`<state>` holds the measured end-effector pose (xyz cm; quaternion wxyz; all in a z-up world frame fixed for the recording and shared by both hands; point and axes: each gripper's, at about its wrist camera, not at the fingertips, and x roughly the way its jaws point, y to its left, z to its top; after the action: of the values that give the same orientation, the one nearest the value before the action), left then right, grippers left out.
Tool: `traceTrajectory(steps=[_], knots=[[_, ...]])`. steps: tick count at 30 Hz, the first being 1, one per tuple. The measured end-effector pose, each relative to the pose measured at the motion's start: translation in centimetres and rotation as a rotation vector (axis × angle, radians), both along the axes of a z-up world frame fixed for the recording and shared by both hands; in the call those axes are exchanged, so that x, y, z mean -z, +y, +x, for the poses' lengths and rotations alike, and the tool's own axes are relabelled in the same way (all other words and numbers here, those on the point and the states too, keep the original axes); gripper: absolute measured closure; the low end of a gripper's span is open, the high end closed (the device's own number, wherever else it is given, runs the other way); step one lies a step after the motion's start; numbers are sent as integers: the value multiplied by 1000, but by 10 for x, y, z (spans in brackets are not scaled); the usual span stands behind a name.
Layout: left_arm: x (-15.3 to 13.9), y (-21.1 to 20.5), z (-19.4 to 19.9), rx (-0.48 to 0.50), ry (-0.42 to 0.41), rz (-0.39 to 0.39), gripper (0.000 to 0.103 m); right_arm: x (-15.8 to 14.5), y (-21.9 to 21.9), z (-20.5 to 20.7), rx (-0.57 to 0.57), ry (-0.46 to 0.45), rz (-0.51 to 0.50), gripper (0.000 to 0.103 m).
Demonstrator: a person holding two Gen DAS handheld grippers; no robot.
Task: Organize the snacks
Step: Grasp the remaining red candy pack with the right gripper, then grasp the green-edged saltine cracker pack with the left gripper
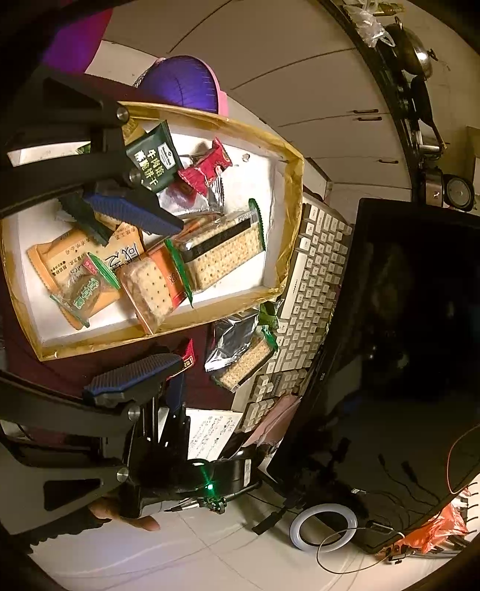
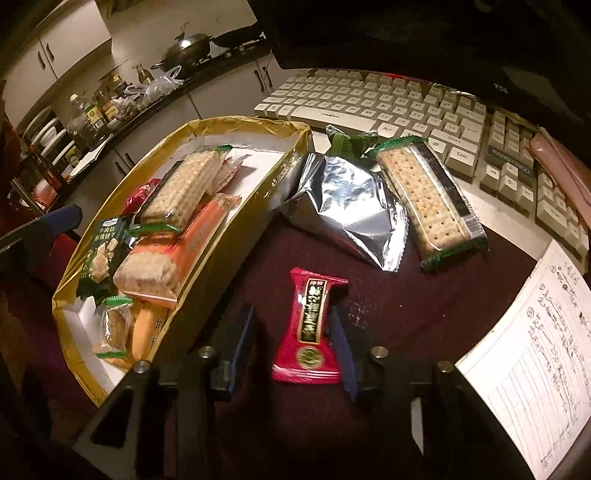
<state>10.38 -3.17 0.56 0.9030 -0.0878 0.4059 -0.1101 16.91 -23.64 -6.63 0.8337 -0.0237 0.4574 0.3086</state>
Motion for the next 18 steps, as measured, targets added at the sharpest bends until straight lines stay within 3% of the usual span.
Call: traceTrajectory(steps=[9,12,18], knots=[[-1,5,-2,-21,1,-13,36,0,-3,8,72,2,52,68],[-2,6,-3,-25,6,-19,36,3,3,4,84,-10,19,85],[1,-5,6,-12,39,-13,36,2,-14,-17,136,-29,97,87]])
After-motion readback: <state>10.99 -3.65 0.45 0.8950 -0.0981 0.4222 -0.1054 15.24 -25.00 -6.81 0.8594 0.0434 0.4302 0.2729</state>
